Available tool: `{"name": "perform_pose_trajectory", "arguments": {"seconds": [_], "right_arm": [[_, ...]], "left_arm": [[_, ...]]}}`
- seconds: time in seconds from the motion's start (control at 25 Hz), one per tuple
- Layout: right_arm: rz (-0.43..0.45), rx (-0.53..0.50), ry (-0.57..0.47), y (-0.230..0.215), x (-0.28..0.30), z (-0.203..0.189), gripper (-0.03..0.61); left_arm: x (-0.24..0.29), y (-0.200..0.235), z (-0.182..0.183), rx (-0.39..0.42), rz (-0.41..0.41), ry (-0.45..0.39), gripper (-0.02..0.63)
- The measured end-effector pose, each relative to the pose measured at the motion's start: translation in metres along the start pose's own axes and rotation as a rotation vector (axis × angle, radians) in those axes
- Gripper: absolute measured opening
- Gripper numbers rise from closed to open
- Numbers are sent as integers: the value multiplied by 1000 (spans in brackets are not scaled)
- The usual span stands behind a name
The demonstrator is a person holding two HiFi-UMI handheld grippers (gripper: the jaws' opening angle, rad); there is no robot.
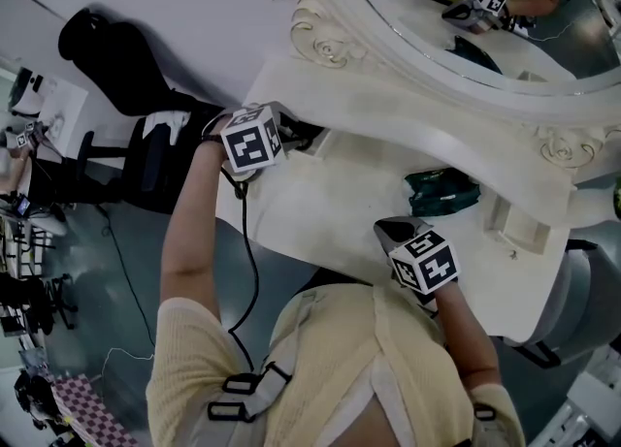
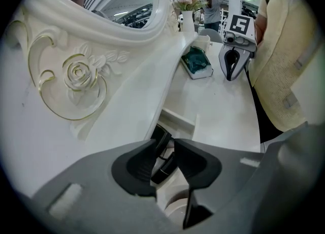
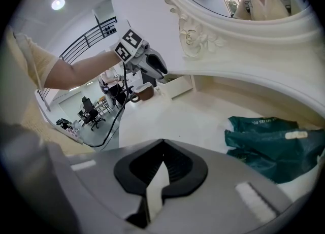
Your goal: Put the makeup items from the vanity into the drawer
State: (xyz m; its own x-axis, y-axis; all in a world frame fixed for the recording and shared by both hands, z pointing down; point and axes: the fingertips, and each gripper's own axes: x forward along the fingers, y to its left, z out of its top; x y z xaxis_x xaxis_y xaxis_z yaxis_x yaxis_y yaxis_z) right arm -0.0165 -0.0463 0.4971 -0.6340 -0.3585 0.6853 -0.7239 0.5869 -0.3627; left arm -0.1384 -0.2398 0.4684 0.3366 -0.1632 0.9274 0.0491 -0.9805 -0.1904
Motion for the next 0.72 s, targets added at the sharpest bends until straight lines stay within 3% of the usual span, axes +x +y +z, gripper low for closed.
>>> {"name": "perform_pose_trajectory", "arguments": {"seconds": [0.16, 0.32, 0.72], "right_arm": [[-1, -3, -1, 0, -1, 0, 2], [-10, -3, -9, -2, -3, 3, 2], [-28, -9, -21, -2, -7, 5, 2]], "left_arm": [[-6, -5, 7, -17, 2, -31, 106], [-18, -12, 24, -56, -1, -114, 77], [-45, -27, 61, -56, 87, -238, 66]]}}
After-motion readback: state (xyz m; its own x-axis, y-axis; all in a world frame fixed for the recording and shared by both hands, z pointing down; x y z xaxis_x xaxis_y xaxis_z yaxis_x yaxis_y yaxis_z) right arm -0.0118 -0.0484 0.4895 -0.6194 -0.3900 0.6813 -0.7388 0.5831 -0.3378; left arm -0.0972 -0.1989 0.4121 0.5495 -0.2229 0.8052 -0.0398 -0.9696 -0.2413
